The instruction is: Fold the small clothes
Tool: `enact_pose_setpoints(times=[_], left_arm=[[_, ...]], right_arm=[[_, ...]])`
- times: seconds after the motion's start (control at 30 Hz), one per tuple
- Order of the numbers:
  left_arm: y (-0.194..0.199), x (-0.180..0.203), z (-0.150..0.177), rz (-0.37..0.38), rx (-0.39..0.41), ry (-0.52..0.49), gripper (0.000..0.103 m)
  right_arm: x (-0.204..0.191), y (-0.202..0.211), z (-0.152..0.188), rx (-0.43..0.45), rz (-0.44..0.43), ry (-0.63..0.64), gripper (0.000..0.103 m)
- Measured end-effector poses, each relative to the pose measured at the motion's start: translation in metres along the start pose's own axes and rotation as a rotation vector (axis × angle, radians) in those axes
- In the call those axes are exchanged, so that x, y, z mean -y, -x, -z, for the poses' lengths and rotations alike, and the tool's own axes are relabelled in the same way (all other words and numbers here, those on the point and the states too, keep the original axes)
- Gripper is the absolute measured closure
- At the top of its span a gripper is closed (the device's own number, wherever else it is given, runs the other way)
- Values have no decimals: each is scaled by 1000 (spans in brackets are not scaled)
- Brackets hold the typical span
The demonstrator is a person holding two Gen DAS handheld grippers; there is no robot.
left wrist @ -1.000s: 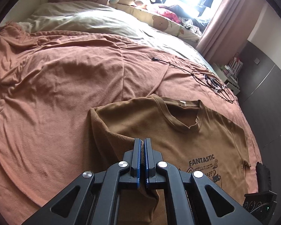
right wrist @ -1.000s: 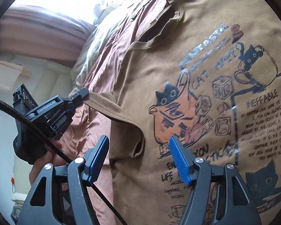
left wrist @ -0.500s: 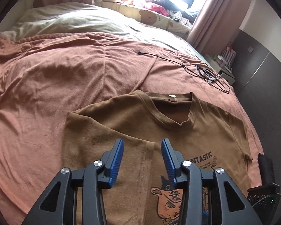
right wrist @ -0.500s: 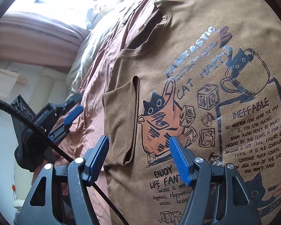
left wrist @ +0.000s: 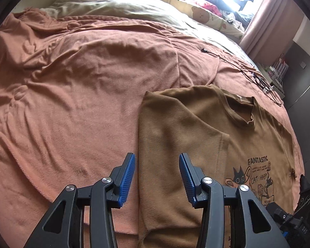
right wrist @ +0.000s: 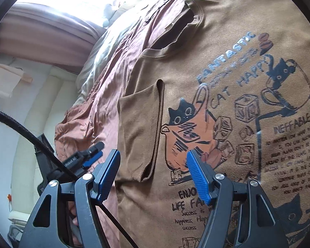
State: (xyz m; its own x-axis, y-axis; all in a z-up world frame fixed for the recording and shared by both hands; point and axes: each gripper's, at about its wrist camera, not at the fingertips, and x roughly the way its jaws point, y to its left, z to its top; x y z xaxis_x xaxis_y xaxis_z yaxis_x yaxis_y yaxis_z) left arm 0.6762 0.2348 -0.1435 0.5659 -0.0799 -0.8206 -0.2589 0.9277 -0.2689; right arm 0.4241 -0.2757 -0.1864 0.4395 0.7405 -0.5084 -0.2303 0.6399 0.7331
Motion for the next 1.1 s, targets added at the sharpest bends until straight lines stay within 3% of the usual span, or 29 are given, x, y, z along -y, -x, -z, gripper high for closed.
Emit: enact_pose_setpoints(times=[0.13, 0.27, 0.63, 0.9, 1.1], left_arm=[[-10, -13, 13, -9, -44, 11, 57], [-13, -20, 27, -5, -78, 14, 57], [-14, -29, 47, 29, -113, 28, 59], [-19, -33, 56, 37, -129, 37, 67], [-18, -30, 59, 39, -134, 31, 68]], right_arm=[[-1, -17, 1, -22, -12, -11, 39], [-5, -35, 0, -45, -2, -12, 52], [-31, -76, -31, -92, 130, 112, 58], [-32, -109, -58, -146, 112, 86, 61], [-31, -128, -72, -132, 134, 115, 85]])
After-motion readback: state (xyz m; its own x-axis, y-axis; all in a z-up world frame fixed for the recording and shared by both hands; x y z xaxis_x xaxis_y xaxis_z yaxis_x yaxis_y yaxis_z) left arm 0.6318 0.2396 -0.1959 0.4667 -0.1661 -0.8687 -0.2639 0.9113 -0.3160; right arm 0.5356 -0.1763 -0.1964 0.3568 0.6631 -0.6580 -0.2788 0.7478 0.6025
